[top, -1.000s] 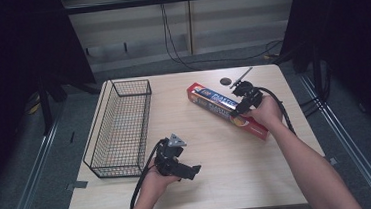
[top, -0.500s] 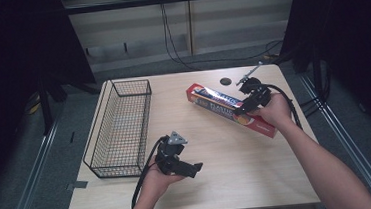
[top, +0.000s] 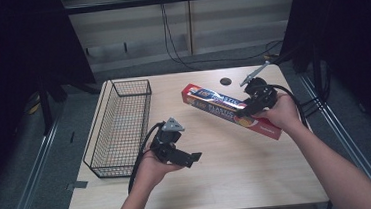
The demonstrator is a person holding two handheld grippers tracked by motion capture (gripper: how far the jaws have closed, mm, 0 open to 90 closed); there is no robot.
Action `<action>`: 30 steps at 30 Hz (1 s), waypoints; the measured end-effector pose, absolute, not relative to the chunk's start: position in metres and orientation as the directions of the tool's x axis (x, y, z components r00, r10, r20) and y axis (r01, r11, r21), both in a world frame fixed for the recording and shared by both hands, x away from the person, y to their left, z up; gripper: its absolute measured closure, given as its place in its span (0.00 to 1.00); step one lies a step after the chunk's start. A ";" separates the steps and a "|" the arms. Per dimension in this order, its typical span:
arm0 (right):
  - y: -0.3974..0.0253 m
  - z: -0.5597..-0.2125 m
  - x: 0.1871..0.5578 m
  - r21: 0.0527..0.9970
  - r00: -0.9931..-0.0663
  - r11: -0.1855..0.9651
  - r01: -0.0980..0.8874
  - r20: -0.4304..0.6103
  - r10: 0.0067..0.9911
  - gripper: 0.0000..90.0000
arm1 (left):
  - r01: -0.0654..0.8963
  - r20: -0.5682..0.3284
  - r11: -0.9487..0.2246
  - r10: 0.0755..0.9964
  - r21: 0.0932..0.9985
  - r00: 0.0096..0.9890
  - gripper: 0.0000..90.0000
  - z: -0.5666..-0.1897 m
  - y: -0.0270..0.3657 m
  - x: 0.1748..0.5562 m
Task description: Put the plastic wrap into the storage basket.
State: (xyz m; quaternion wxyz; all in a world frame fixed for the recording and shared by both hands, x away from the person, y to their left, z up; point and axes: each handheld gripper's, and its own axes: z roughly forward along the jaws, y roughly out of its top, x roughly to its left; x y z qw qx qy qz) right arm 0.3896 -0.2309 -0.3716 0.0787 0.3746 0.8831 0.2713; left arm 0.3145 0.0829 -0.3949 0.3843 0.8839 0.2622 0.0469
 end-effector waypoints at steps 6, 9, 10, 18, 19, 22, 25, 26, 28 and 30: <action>-0.232 -0.364 0.375 0.558 -0.743 0.594 0.579 0.061 0.667 0.51 | 0.399 -0.098 -0.576 0.482 0.713 0.871 0.04 -0.378 0.077 0.322; -0.230 -0.362 0.369 0.558 -0.755 0.605 0.568 0.061 0.652 0.51 | 0.400 -0.100 -0.577 0.480 0.712 0.872 0.04 -0.373 0.073 0.325; -0.229 -0.361 0.367 0.561 -0.758 0.604 0.566 0.065 0.650 0.51 | 0.403 -0.102 -0.575 0.483 0.712 0.870 0.04 -0.372 0.073 0.326; -0.221 -0.359 0.353 0.556 -0.789 0.638 0.533 0.055 0.612 0.51 | 0.382 -0.093 -0.585 0.461 0.715 0.882 0.05 -0.358 0.065 0.332; -0.220 -0.359 0.351 0.557 -0.794 0.639 0.530 0.060 0.606 0.51 | 0.381 -0.093 -0.587 0.461 0.714 0.883 0.05 -0.355 0.064 0.333; -0.219 -0.359 0.349 0.558 -0.804 0.649 0.517 0.058 0.591 0.51 | 0.363 -0.074 -0.604 0.448 0.709 0.891 0.05 -0.349 0.061 0.336; -0.217 -0.359 0.346 0.558 -0.819 0.664 0.498 0.049 0.572 0.51 | 0.361 -0.077 -0.611 0.440 0.704 0.895 0.05 -0.344 0.059 0.338; -0.216 -0.359 0.345 0.558 -0.823 0.667 0.494 0.053 0.566 0.51 | 0.356 -0.074 -0.615 0.434 0.704 0.898 0.05 -0.343 0.059 0.339; -0.215 -0.358 0.343 0.559 -0.830 0.674 0.484 0.050 0.555 0.51 | 0.356 -0.069 -0.624 0.436 0.696 0.897 0.05 -0.341 0.059 0.342; -0.214 -0.358 0.341 0.563 -0.835 0.674 0.478 0.054 0.547 0.51 | 0.352 -0.067 -0.627 0.431 0.695 0.900 0.05 -0.339 0.059 0.344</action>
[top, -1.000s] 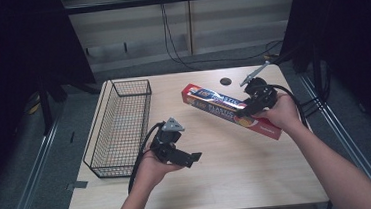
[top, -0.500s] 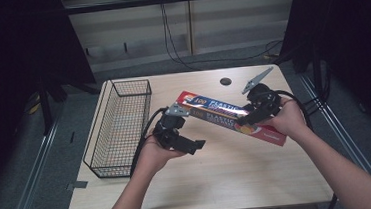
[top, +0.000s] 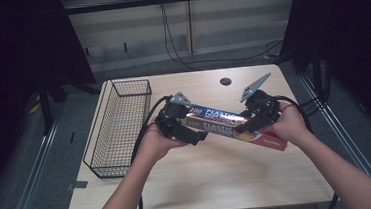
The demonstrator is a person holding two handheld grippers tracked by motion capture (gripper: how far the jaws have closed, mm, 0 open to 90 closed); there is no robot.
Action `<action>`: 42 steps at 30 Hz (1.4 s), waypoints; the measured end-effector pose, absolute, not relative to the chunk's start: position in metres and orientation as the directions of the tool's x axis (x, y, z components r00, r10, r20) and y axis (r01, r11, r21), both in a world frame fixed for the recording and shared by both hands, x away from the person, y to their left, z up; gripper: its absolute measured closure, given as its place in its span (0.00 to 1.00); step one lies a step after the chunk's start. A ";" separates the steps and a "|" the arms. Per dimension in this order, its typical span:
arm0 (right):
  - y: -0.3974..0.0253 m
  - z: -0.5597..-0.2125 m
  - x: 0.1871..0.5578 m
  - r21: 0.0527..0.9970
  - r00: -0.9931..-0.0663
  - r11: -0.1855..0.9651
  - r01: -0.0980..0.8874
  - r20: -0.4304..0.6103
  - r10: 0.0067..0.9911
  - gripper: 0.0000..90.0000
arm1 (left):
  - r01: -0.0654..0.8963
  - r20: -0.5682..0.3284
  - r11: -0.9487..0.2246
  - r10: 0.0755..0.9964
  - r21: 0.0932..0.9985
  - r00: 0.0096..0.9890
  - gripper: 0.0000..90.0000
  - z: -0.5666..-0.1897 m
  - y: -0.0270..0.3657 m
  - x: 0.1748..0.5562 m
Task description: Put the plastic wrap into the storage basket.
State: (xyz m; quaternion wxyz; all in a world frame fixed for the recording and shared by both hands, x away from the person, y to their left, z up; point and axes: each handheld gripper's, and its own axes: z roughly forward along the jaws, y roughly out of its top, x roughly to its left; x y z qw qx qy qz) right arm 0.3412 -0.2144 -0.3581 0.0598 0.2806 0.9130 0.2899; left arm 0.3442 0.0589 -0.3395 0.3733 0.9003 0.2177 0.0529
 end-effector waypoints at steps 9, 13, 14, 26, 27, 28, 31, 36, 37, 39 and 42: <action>-0.210 -0.357 0.336 0.563 -0.853 0.684 0.463 0.073 0.517 0.51 | 0.338 -0.065 -0.641 0.410 0.689 0.910 0.04 -0.335 0.047 0.351; -0.210 -0.356 0.335 0.563 -0.860 0.691 0.454 0.074 0.504 0.51 | 0.336 -0.074 -0.643 0.398 0.688 0.914 0.04 -0.335 0.042 0.355; -0.210 -0.356 0.335 0.567 -0.861 0.689 0.451 0.073 0.504 0.51 | 0.323 -0.062 -0.659 0.387 0.679 0.920 0.04 -0.334 0.040 0.356; -0.208 -0.352 0.331 0.557 -0.876 0.708 0.434 0.078 0.476 0.51 | 0.297 -0.071 -0.698 0.334 0.651 0.940 0.04 -0.338 0.021 0.364; -0.207 -0.351 0.330 0.558 -0.879 0.711 0.428 0.074 0.471 0.51 | 0.297 -0.073 -0.705 0.330 0.644 0.941 0.04 -0.338 0.020 0.364; -0.208 -0.351 0.330 0.559 -0.883 0.713 0.422 0.075 0.464 0.51 | 0.294 -0.080 -0.709 0.319 0.641 0.944 0.04 -0.338 0.018 0.365; -0.208 -0.351 0.330 0.567 -0.889 0.714 0.410 0.075 0.451 0.51 | 0.289 -0.080 -0.722 0.310 0.629 0.947 0.04 -0.339 0.014 0.365; -0.208 -0.351 0.329 0.568 -0.901 0.726 0.388 0.069 0.427 0.51 | 0.254 -0.071 -0.756 0.266 0.603 0.961 0.04 -0.341 0.009 0.365; -0.207 -0.351 0.329 0.568 -0.902 0.727 0.386 0.066 0.427 0.51 | 0.252 -0.069 -0.762 0.264 0.597 0.962 0.04 -0.342 0.008 0.365; -0.207 -0.352 0.328 0.563 -0.906 0.734 0.381 0.067 0.419 0.51 | 0.252 -0.072 -0.764 0.262 0.594 0.962 0.05 -0.343 0.006 0.365; -0.206 -0.352 0.327 0.563 -0.911 0.740 0.368 0.060 0.408 0.51 | 0.241 -0.068 -0.767 0.251 0.595 0.966 0.05 -0.343 0.004 0.364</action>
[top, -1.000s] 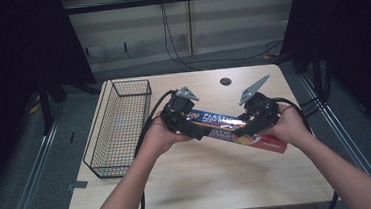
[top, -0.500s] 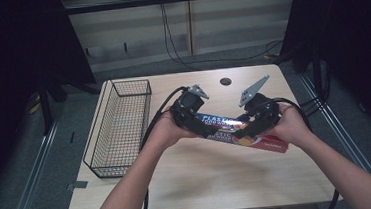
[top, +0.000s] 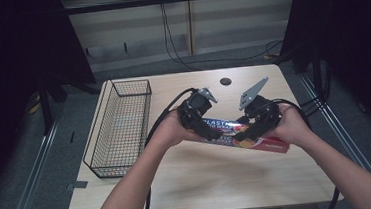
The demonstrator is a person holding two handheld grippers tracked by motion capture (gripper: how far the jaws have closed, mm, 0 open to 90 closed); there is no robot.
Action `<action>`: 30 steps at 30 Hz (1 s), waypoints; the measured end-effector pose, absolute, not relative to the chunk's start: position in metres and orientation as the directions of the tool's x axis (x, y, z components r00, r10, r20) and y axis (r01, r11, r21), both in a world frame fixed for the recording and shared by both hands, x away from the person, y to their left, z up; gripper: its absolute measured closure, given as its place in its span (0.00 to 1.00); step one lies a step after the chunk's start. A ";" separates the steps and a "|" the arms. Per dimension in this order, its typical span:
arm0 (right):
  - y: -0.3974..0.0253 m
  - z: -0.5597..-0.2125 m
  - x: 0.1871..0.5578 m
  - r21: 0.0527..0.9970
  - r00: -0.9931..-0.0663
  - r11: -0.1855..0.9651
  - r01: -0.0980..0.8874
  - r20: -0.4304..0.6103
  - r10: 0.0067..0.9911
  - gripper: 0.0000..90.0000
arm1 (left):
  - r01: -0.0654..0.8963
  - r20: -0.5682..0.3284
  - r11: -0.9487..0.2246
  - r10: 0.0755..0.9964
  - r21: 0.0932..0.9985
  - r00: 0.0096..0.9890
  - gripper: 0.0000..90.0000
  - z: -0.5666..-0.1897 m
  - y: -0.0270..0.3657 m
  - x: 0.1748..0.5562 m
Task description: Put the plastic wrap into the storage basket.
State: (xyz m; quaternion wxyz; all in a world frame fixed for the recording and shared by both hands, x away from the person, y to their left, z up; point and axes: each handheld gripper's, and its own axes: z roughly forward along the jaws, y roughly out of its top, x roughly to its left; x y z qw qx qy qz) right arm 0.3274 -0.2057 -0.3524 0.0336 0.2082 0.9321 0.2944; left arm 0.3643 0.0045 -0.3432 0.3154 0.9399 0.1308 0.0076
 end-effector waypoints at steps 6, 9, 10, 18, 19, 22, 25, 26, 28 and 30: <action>-0.204 -0.351 0.327 0.567 -0.918 0.743 0.355 0.063 0.391 0.51 | 0.206 -0.057 -0.792 0.213 0.574 0.975 0.06 -0.346 -0.003 0.364; -0.204 -0.349 0.326 0.563 -0.921 0.750 0.348 0.055 0.386 0.51 | 0.205 -0.067 -0.796 0.204 0.569 0.977 0.07 -0.348 -0.005 0.365; -0.204 -0.348 0.327 0.565 -0.923 0.750 0.343 0.056 0.380 0.51 | 0.210 -0.073 -0.798 0.206 0.565 0.976 0.07 -0.349 -0.005 0.365; -0.203 -0.344 0.326 0.567 -0.932 0.759 0.320 0.045 0.359 0.51 | 0.194 -0.092 -0.829 0.171 0.525 0.981 0.15 -0.355 -0.006 0.367; -0.203 -0.344 0.326 0.567 -0.933 0.760 0.317 0.044 0.357 0.51 | 0.187 -0.097 -0.831 0.161 0.524 0.982 0.15 -0.356 -0.006 0.368; -0.203 -0.343 0.327 0.568 -0.935 0.760 0.315 0.050 0.351 0.51 | 0.194 -0.103 -0.834 0.165 0.516 0.981 0.16 -0.357 -0.007 0.370; -0.203 -0.343 0.328 0.570 -0.940 0.765 0.301 0.043 0.337 0.51 | 0.179 -0.107 -0.839 0.145 0.513 0.984 0.17 -0.358 -0.009 0.370; -0.203 -0.343 0.329 0.572 -0.943 0.764 0.298 0.050 0.330 0.51 | 0.173 -0.106 -0.843 0.138 0.510 0.985 0.17 -0.359 -0.010 0.370; -0.204 -0.342 0.329 0.577 -0.947 0.764 0.288 0.051 0.318 0.51 | 0.160 -0.112 -0.853 0.120 0.496 0.986 0.18 -0.360 -0.013 0.370; -0.203 -0.342 0.329 0.575 -0.950 0.770 0.276 0.043 0.309 0.51 | 0.145 -0.129 -0.855 0.092 0.499 0.987 0.24 -0.361 -0.014 0.370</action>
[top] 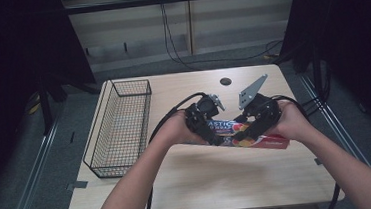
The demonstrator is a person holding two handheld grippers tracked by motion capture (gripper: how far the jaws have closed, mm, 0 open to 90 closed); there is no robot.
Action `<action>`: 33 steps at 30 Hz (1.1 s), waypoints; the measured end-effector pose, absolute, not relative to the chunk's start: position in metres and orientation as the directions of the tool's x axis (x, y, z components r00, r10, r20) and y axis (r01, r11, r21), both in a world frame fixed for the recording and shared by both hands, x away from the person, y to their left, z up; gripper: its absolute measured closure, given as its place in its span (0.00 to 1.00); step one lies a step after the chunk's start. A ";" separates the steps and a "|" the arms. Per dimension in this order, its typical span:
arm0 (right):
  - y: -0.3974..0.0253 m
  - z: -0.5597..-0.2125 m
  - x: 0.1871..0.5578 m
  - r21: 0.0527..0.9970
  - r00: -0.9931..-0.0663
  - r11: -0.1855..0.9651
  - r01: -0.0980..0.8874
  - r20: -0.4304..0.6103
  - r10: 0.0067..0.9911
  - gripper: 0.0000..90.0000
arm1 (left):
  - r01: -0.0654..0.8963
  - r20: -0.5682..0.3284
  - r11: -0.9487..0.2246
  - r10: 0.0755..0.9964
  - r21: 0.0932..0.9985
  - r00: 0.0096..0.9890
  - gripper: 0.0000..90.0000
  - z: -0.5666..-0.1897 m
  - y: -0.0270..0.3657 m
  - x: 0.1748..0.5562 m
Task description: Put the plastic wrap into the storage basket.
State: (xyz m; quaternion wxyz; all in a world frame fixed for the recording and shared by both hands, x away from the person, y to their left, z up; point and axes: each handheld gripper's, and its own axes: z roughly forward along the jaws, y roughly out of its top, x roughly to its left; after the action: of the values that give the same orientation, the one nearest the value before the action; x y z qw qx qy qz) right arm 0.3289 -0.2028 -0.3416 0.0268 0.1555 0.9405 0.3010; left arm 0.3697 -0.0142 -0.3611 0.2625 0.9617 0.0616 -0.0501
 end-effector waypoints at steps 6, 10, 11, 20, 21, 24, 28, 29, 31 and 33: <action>-0.204 -0.346 0.332 0.550 -0.971 0.808 0.212 0.028 0.236 0.50 | 0.093 -0.124 -0.883 0.040 0.460 0.991 0.40 -0.364 -0.019 0.366; -0.208 -0.348 0.337 0.553 -0.982 0.813 0.181 0.059 0.179 0.48 | 0.096 -0.128 -0.899 0.045 0.426 0.991 0.44 -0.363 -0.024 0.358; -0.207 -0.348 0.337 0.548 -0.983 0.818 0.174 0.050 0.175 0.48 | 0.084 -0.124 -0.908 0.035 0.411 0.992 0.45 -0.362 -0.025 0.357; -0.212 -0.353 0.346 0.588 -0.955 0.756 0.286 0.114 0.273 0.21 | 0.174 -0.123 -0.909 0.136 0.379 0.983 0.48 -0.357 -0.021 0.358; -0.214 -0.352 0.346 0.585 -0.949 0.754 0.297 0.094 0.301 0.18 | 0.180 -0.115 -0.910 0.148 0.373 0.982 0.48 -0.358 -0.019 0.359; -0.226 -0.346 0.347 0.601 -0.929 0.726 0.334 0.079 0.362 0.13 | 0.209 -0.099 -0.910 0.185 0.358 0.978 0.48 -0.358 -0.014 0.360; -0.243 -0.337 0.347 0.628 -0.899 0.683 0.373 0.063 0.434 0.09 | 0.253 -0.108 -0.896 0.229 0.366 0.967 0.48 -0.356 -0.005 0.366; -0.246 -0.336 0.346 0.631 -0.889 0.676 0.381 0.051 0.454 0.08 | 0.262 -0.105 -0.895 0.240 0.361 0.965 0.48 -0.356 -0.003 0.367; -0.251 -0.335 0.345 0.636 -0.877 0.667 0.388 0.032 0.480 0.07 | 0.278 -0.093 -0.891 0.263 0.359 0.960 0.48 -0.355 -0.001 0.368; -0.253 -0.335 0.344 0.637 -0.870 0.665 0.391 0.019 0.494 0.07 | 0.294 -0.099 -0.888 0.277 0.354 0.956 0.48 -0.355 0.001 0.369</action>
State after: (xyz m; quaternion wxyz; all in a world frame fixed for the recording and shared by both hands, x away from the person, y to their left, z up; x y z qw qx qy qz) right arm 0.3445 -0.2533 -0.3349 0.0778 0.2433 0.9090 0.3293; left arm 0.3692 0.0005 -0.3548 0.1855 0.9713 0.1470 -0.0230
